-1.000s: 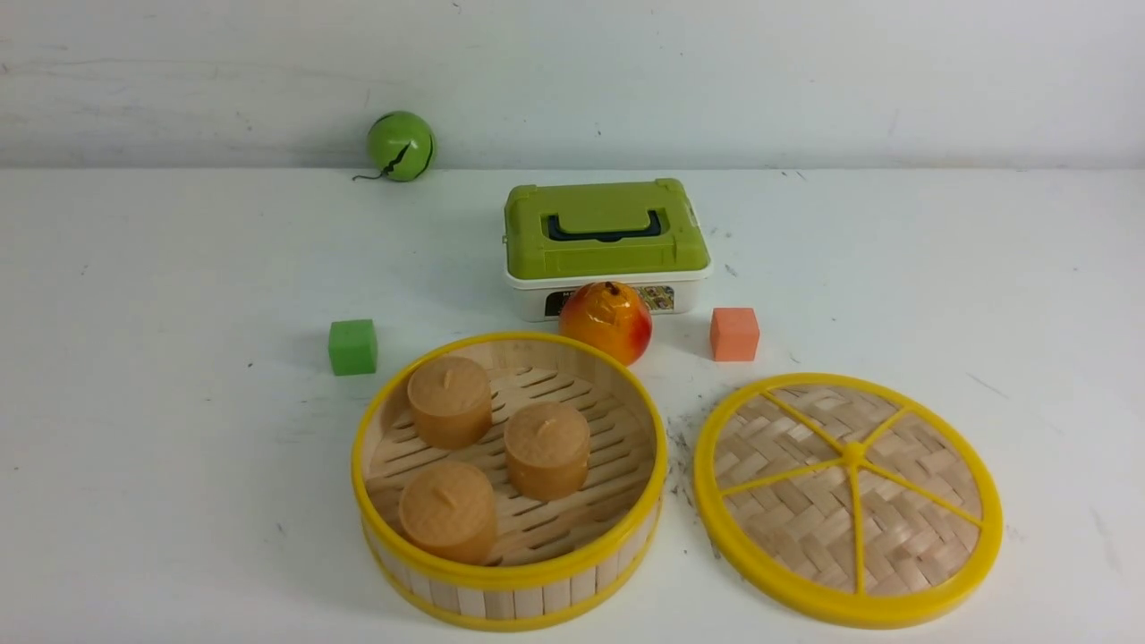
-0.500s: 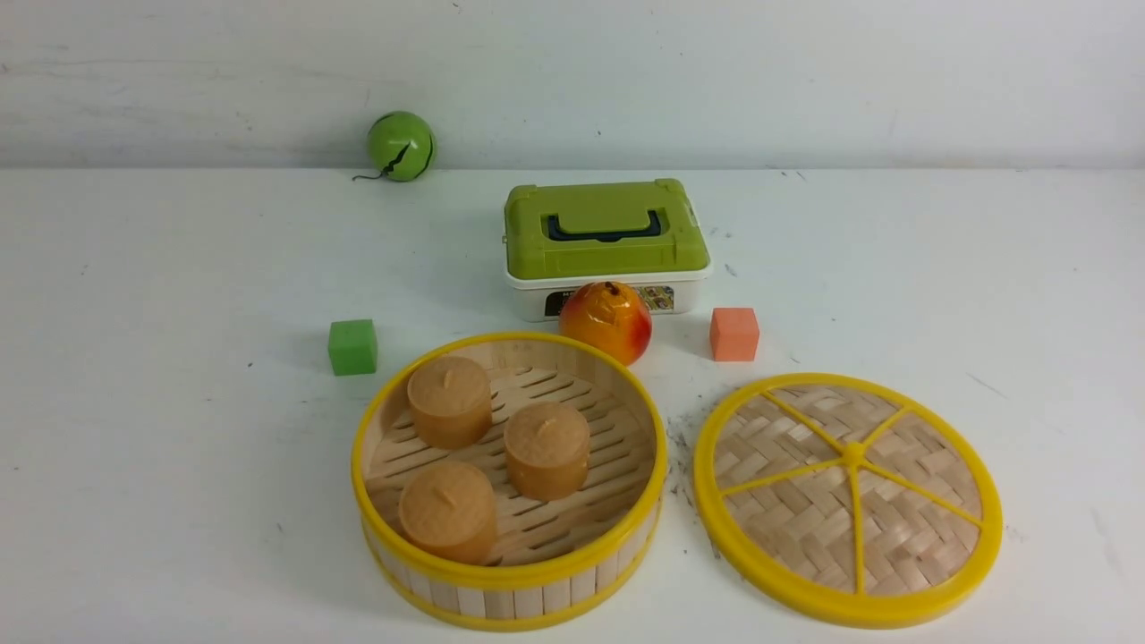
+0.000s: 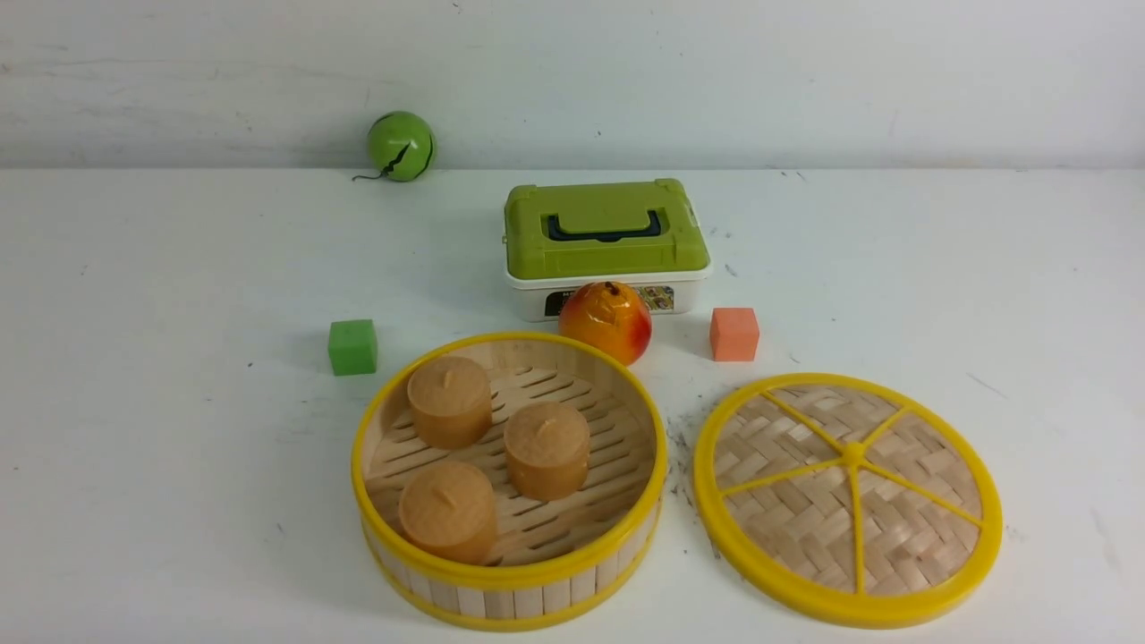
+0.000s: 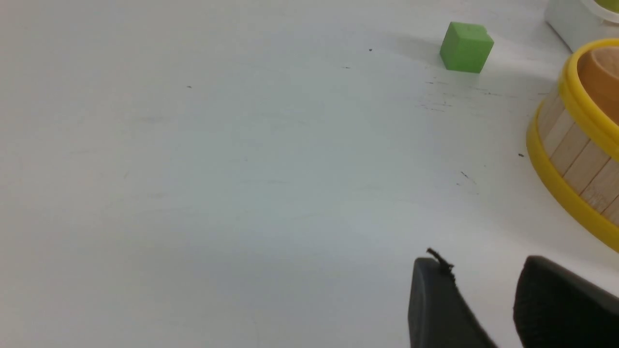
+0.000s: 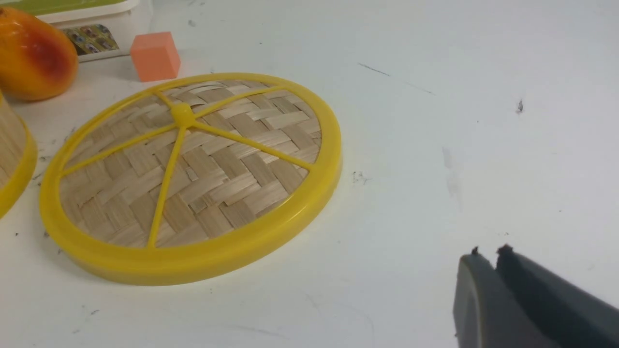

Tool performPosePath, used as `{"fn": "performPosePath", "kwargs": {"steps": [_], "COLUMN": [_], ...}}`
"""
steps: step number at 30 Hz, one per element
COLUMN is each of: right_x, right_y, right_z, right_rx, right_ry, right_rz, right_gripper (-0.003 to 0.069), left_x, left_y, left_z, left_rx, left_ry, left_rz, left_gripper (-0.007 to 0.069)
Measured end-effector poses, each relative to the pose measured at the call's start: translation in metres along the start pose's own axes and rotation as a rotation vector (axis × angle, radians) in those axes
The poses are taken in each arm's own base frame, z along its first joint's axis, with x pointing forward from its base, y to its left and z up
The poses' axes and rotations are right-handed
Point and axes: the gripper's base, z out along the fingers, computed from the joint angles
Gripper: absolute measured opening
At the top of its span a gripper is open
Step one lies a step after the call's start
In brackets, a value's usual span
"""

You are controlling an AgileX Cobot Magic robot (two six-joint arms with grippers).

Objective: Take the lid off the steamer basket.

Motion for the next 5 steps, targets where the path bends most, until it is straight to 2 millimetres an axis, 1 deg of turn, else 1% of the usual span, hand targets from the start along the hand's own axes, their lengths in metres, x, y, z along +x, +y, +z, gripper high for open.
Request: {"fn": "performPosePath", "kwargs": {"steps": [5], "right_x": [0.0000], "right_y": [0.0000], "right_z": [0.0000], "right_rx": [0.000], "right_ry": [0.000], "right_rz": [0.000], "right_gripper": [0.0052], "left_x": [0.0000], "left_y": [0.0000], "left_z": [0.0000], "left_rx": [0.000], "left_ry": [0.000], "left_rz": [0.000], "left_gripper": [0.0239]}}
